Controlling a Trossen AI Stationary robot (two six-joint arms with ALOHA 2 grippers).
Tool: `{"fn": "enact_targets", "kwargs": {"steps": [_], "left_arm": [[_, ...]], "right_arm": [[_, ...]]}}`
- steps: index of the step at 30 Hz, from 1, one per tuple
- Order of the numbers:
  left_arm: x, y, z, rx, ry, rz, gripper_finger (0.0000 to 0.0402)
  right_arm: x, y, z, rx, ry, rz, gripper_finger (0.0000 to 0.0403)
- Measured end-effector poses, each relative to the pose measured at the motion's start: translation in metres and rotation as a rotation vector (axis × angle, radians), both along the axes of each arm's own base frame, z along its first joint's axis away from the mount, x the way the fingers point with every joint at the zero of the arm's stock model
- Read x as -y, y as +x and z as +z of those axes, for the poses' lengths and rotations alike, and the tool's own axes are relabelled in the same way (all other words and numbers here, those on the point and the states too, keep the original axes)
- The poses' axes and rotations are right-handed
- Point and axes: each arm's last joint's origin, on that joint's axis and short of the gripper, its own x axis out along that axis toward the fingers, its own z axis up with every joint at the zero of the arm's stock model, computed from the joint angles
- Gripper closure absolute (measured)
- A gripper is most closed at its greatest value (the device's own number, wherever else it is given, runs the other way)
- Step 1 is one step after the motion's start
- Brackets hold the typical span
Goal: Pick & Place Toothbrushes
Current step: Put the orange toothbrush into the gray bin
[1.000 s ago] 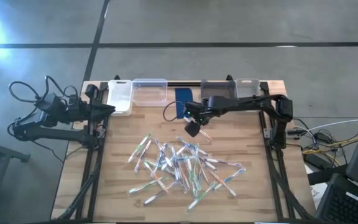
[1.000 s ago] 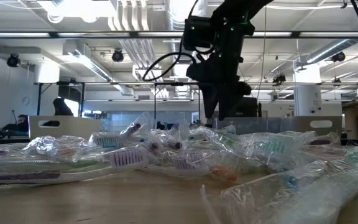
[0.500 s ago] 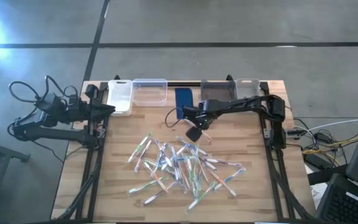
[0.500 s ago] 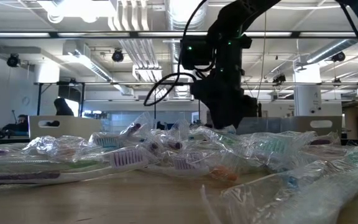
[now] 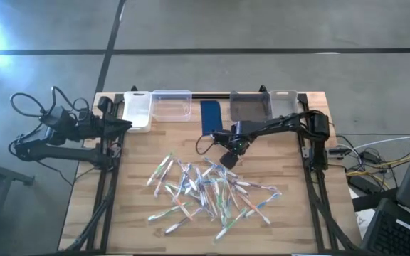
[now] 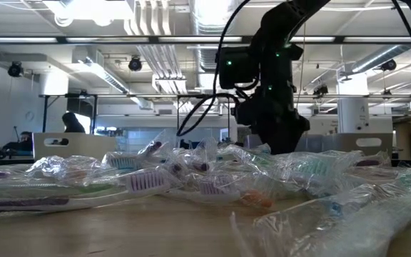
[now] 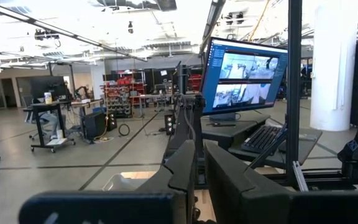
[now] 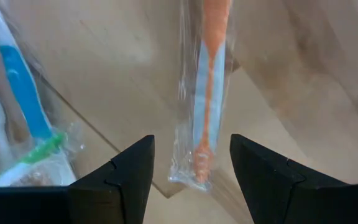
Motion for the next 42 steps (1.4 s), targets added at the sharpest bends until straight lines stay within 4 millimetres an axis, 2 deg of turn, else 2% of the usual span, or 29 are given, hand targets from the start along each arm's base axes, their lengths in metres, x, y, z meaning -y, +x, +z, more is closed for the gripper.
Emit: {"fn": "enact_targets", "kwargs": {"steps": [11,26,42], "left_arm": [[0.000,0.000,0.000,0.000,0.000,0.000,0.0360],[0.000,0.000,0.000,0.000,0.000,0.000,0.0360],[0.000,0.000,0.000,0.000,0.000,0.000,0.0360]], "right_arm": [[0.008,0.008,0.006,0.085,-0.073,-0.014,0.0192],[0.052,0.025,0.024,0.292,-0.101,-0.061,0.0232],[0.052,0.026,0.022,0.307,-0.099,-0.001,0.0266]]}}
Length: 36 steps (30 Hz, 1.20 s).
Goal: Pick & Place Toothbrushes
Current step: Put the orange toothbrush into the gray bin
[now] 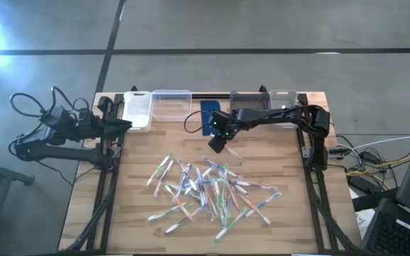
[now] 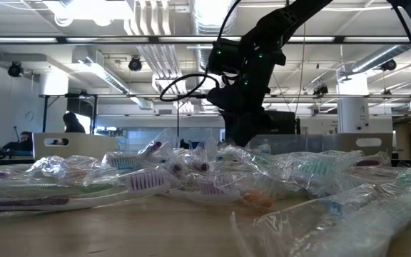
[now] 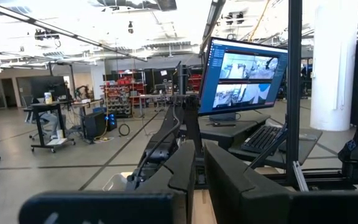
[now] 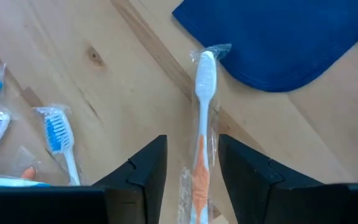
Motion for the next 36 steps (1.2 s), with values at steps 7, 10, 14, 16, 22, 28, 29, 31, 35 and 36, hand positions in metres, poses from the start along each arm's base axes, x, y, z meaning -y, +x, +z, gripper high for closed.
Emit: {"fn": "enact_targets", "kwargs": {"steps": [7,10,14,16,22,28,29,31,35,36], "left_arm": [[0.000,0.000,0.000,0.000,0.000,0.000,0.0360],[0.000,0.000,0.000,0.000,0.000,0.000,0.0360],[0.000,0.000,0.000,0.000,0.000,0.000,0.0360],[0.000,0.000,0.000,0.000,0.000,0.000,0.0360],[0.000,0.000,0.000,0.000,0.000,0.000,0.0360],[0.000,0.000,0.000,0.000,0.000,0.000,0.0360],[0.000,0.000,0.000,0.000,0.000,0.001,0.0360],[0.000,0.000,0.000,0.000,0.000,0.000,0.0360],[0.000,0.000,0.000,0.000,0.000,0.000,0.0360],[0.000,0.000,0.000,0.000,0.000,0.000,0.0360]], "right_arm": [[-0.002,0.004,-0.025,-0.069,0.018,0.015,0.0245],[-0.002,0.005,-0.034,-0.090,0.047,0.008,0.0233],[-0.003,0.006,-0.037,-0.091,0.075,-0.017,0.0230],[-0.003,0.006,-0.036,-0.092,0.073,-0.022,0.0238],[-0.004,0.005,-0.036,-0.097,0.068,-0.024,0.0300],[-0.004,0.005,-0.036,-0.100,0.068,-0.021,0.0375],[-0.004,0.005,-0.036,-0.100,0.069,-0.020,0.0380],[-0.004,0.005,-0.036,-0.102,0.071,-0.019,0.0379],[-0.005,0.005,-0.036,-0.104,0.072,-0.017,0.0371],[-0.005,0.005,-0.036,-0.105,0.073,-0.017,0.0371]]}}
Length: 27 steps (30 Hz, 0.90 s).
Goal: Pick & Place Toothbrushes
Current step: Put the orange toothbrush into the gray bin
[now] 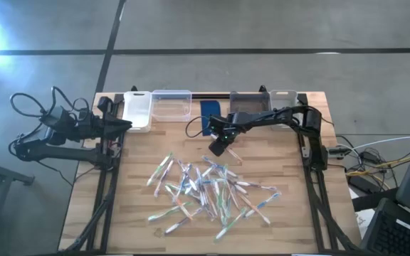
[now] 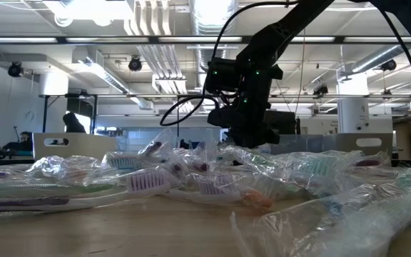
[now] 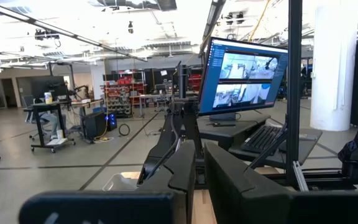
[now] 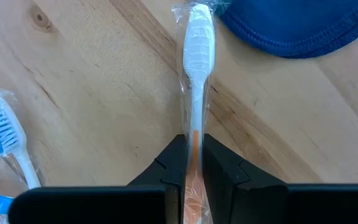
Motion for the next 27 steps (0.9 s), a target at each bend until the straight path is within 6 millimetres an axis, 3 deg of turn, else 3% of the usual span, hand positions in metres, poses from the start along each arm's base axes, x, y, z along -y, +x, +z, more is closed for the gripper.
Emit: {"fn": "enact_targets", "kwargs": {"steps": [19,21,27], "left_arm": [[0.000,0.000,0.000,0.000,0.000,0.000,0.0360],[0.000,0.000,0.000,0.000,0.000,0.000,0.0360],[0.000,0.000,0.000,0.000,0.000,0.000,0.0360]], "right_arm": [[-0.001,-0.002,0.005,0.005,0.010,0.003,0.0374],[-0.002,-0.003,0.015,0.023,0.009,0.006,0.0373],[0.001,-0.012,0.078,0.186,-0.112,-0.027,0.0374]]}}
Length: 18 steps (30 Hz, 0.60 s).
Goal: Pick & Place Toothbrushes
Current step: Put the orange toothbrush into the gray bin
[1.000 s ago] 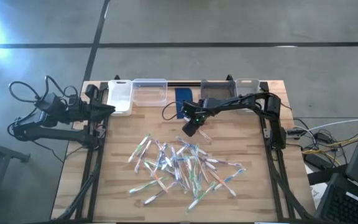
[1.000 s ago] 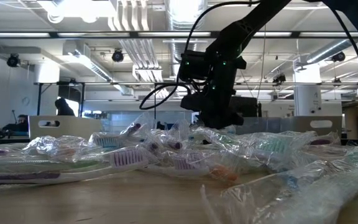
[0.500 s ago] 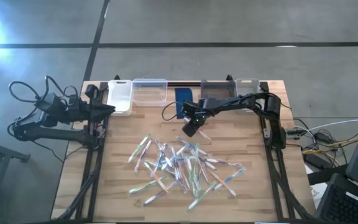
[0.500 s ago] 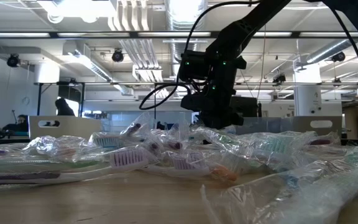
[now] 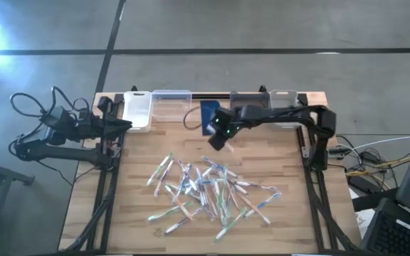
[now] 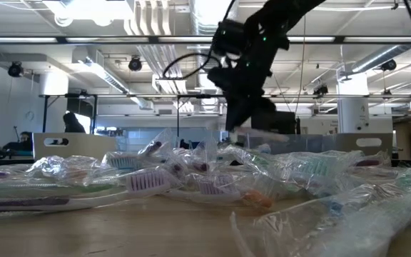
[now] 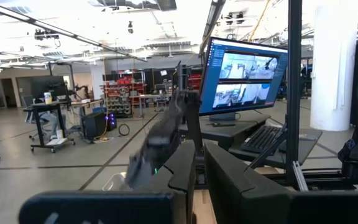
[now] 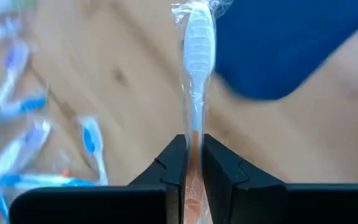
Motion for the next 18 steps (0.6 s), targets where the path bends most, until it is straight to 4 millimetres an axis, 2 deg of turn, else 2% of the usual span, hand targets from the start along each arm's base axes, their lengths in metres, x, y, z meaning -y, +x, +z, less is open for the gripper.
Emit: {"fn": "enact_targets", "kwargs": {"steps": [4,7,11,14,18], "left_arm": [[0.000,0.000,0.000,0.000,0.000,0.001,0.0360],[0.000,0.000,0.000,0.000,0.000,0.000,0.0360],[0.000,0.000,0.000,0.000,0.000,0.000,0.0360],[0.000,0.000,0.000,0.000,0.000,0.000,0.0360],[0.000,0.000,0.000,0.000,0.000,0.000,0.0360]], "right_arm": [[0.000,-0.019,0.044,0.088,-0.105,-0.043,0.0374],[0.001,-0.041,0.074,0.109,-0.215,-0.075,0.0374],[0.009,-0.076,0.105,0.076,-0.341,-0.172,0.0374],[0.017,-0.107,0.121,0.033,-0.363,-0.242,0.0374],[0.028,-0.144,0.131,-0.052,-0.350,-0.330,0.0374]]}}
